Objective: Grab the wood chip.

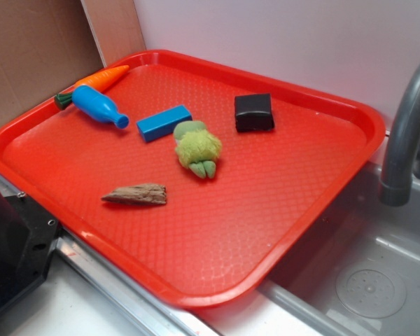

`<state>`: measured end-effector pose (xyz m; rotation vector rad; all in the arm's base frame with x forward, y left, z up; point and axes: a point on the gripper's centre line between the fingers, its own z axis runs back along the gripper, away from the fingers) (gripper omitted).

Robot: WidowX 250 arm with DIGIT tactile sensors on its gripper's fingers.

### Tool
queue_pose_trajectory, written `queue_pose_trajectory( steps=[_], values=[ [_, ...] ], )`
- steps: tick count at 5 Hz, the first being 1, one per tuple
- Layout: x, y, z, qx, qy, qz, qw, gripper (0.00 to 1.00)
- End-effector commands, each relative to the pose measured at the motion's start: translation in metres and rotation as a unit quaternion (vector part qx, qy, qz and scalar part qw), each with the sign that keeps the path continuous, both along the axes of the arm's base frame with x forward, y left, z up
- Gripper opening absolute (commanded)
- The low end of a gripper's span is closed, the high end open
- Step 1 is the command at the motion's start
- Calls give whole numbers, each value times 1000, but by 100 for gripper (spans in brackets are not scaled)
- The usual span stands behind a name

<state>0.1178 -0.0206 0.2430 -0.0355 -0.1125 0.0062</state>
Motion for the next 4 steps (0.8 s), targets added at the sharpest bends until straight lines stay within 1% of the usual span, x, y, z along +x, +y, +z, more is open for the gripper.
queue_pose_trajectory(
  steps=[1, 2, 4],
  values=[
    [0, 0, 0, 0, 0, 0, 1000, 100],
    [13, -41, -50, -32, -57, -126, 990, 100],
    [13, -41, -50, -32, -57, -126, 990, 100]
  ],
)
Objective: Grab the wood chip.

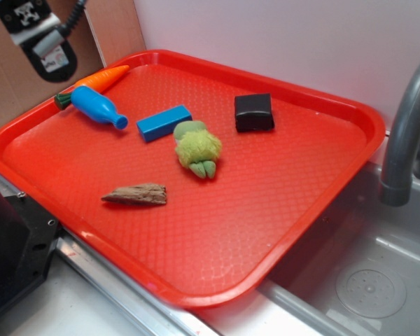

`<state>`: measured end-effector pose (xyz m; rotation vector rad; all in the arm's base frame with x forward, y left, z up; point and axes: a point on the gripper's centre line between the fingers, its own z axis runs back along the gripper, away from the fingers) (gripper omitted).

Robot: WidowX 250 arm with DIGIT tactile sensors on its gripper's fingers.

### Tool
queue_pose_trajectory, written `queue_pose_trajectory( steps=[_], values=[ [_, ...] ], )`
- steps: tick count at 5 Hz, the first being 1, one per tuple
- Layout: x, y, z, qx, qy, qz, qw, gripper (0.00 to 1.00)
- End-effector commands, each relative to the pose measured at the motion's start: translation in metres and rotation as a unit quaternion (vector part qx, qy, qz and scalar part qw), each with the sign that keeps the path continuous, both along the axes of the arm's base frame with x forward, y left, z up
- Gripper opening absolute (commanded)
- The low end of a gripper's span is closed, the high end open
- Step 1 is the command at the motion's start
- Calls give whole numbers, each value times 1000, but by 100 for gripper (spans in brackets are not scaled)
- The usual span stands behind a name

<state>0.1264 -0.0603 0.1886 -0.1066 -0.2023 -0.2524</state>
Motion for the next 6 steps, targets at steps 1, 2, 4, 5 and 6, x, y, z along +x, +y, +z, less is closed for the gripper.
queue_pose_trajectory(
  steps=[1, 2, 4, 5, 6],
  values=[
    [5, -1, 4, -5, -9, 4, 1000, 100],
    [5, -1, 4, -5, -9, 4, 1000, 100],
    [19, 3, -93, 48, 33, -32, 998, 100],
    [23, 7, -137, 46, 76, -51, 995, 100],
    [21, 7, -151, 50, 80, -75, 993, 100]
  ],
)
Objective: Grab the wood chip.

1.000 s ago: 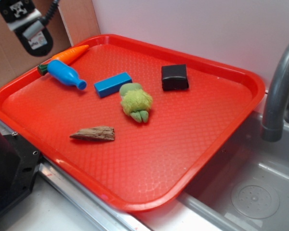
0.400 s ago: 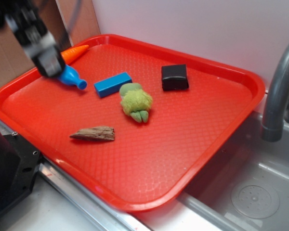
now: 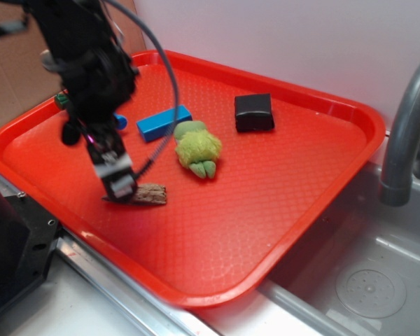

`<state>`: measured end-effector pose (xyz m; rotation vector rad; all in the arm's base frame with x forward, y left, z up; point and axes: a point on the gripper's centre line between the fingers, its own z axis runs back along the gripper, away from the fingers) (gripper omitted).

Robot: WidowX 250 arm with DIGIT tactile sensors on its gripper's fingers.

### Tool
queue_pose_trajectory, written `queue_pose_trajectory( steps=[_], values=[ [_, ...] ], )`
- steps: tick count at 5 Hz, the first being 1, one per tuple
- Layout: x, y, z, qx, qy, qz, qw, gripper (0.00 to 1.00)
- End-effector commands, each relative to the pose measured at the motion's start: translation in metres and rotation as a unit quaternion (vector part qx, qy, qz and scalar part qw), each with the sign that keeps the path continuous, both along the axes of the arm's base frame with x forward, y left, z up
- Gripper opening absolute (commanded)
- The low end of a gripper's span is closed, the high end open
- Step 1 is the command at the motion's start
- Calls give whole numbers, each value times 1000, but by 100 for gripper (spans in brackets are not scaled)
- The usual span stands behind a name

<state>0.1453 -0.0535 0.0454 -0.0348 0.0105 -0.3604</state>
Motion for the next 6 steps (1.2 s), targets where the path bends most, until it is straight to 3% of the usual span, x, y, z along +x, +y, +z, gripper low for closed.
queue_pose_trajectory(
  steps=[1, 2, 3, 4, 5, 6],
  values=[
    [2, -3, -14, -3, -24, -23, 999, 100],
    [3, -3, -15, -19, -15, -54, 998, 100],
    [-1, 5, -14, 4, 30, -76, 997, 100],
    [-1, 2, -12, 24, 42, -69, 996, 84],
    [0, 0, -10, 40, 59, -61, 996, 0],
    [-1, 2, -10, 37, 73, -46, 996, 27]
  ],
)
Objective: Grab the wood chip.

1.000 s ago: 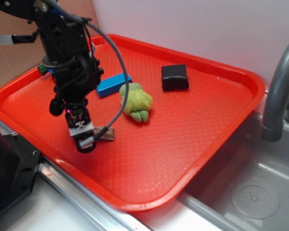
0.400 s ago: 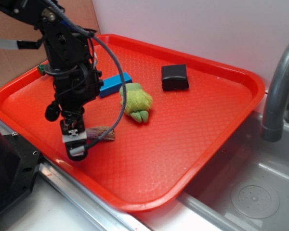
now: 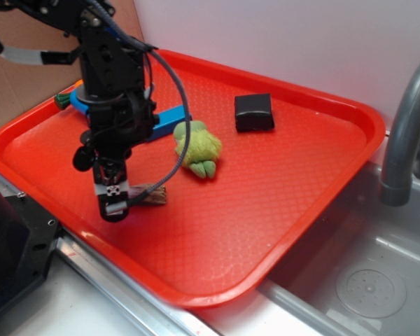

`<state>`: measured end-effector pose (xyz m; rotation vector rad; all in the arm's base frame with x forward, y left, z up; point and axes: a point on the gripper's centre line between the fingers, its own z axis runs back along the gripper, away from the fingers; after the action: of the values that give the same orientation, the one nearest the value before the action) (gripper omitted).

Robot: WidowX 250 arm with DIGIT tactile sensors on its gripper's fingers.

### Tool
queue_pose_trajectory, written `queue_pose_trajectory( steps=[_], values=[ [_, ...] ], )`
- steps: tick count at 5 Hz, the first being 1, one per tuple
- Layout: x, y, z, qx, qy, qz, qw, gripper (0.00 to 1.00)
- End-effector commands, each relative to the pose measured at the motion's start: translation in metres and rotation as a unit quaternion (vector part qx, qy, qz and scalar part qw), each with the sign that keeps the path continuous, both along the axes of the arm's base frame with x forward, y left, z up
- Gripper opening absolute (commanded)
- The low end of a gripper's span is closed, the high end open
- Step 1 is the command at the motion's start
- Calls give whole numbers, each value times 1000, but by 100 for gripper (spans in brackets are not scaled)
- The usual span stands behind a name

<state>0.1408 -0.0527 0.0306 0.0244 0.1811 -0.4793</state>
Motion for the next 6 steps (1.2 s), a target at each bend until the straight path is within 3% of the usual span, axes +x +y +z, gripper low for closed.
queue_pose_trajectory(
  steps=[1, 3, 4, 5, 6],
  values=[
    [3, 1, 5, -5, -5, 16, 1000, 100],
    [3, 1, 5, -5, -5, 16, 1000, 100],
    [9, -5, -9, 8, -37, -3, 999, 100],
    [20, -14, -20, 18, -38, -31, 999, 100],
    [24, -16, -23, 16, -27, -32, 999, 0]
  ],
)
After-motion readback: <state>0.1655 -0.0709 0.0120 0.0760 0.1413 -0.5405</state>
